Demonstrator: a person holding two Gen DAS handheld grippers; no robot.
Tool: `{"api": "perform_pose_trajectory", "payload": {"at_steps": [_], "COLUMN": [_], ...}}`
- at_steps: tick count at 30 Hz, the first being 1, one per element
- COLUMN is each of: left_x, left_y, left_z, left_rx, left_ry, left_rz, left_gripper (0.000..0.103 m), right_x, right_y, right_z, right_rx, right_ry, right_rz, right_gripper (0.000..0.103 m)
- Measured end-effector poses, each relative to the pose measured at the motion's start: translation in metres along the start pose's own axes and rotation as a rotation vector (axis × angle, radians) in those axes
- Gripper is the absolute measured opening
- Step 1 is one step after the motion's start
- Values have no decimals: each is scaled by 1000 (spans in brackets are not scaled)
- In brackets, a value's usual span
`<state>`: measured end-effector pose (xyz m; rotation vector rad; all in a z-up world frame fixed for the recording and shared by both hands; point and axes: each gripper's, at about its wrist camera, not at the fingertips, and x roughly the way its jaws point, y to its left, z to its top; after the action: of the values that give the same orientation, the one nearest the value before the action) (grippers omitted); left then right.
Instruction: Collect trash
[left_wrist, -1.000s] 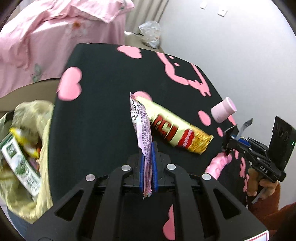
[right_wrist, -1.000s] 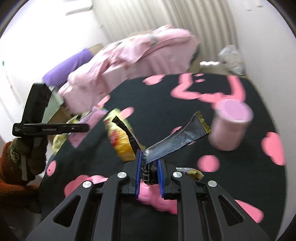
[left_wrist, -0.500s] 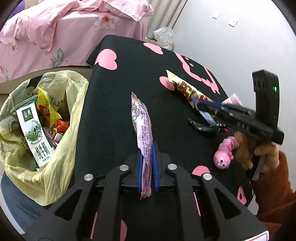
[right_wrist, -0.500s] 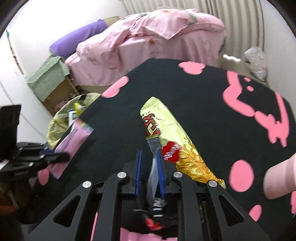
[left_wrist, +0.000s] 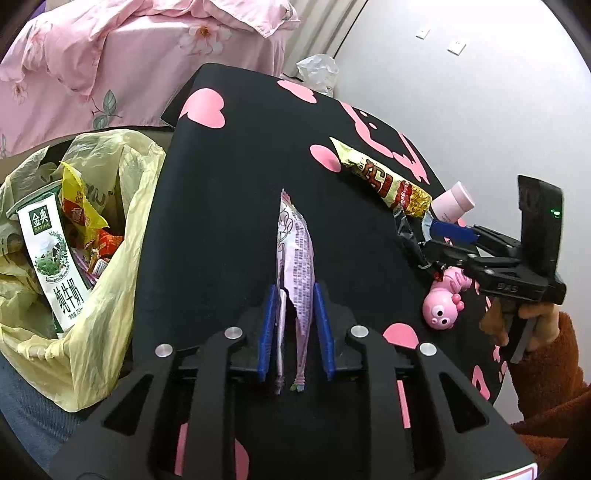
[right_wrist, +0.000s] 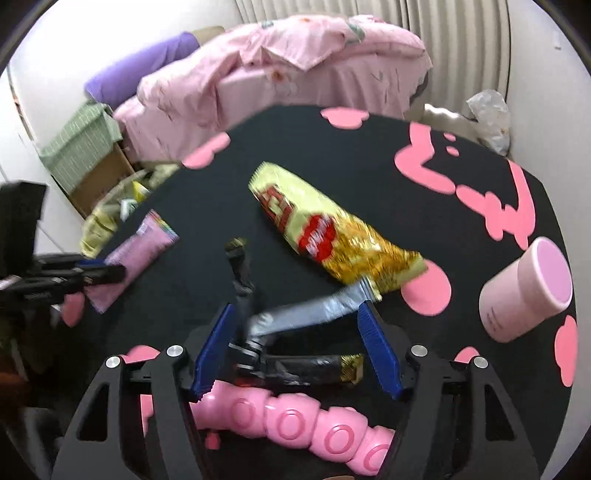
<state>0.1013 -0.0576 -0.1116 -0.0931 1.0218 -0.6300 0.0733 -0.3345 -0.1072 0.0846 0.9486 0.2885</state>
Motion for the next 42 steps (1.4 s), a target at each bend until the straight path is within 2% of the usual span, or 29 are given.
{"api": "perform_pose_trajectory", "payload": {"at_steps": [2,8,13,14,16,18,20,24,32,34,37,38,39,40,42], "left_x": [-1,-3,-1,-1,-1,0,0,-2,-10,-10,-12,-14,-15,-18,-22], "left_y": [-1,-2,-10,-11,-12,-13,-13,-11,-7,-7,-10,-11,-11,-12,-13], "left_z": [-1,-2,-3,-2,-2,-2,-1,-2,-10,-11,-15,-16,-15,-15,-15], "left_rx": [6,21,56,60,63,64,65,51,26,31,42,45,46,48,52], "left_ry": [4,14,16,17,21,25,28,34,39,43,38,30,24,15,1], "left_rz": [5,14,30,33,38,41,45,40,43,54,54,53,52,51,53], "left_gripper": [21,22,31,32,32,32,32,32,30,13,7,7,7,6,6], "right_x": [10,7,-1,-5,-8,-9,-4,-5,-38,-44,-46,-43,-40,-35,-23], "right_y": [-3,0,7,11,19,24,27,24,24,23,22,25,28,32,32], "right_z": [-2,-13,-23,-25,-26,-26,-23,-13,-4,-5,-6,-5,-4,-4,-2], "right_rx": [40,25,9,-13,-39,-44,-54,-12,6,4,-8,-38,-68,-106,-136], "right_ry": [45,57,53,27,-4,-25,-25,-54,-152,-168,-169,-156,-141,-125,-107], "right_rz": [22,21,-8,-33,-47,-13,-25,-15,-9,5,33,7,-11,-21,-14], "right_gripper": [65,66,65,62,45,40,34,10,9,9,11,13,25,42,45]}}
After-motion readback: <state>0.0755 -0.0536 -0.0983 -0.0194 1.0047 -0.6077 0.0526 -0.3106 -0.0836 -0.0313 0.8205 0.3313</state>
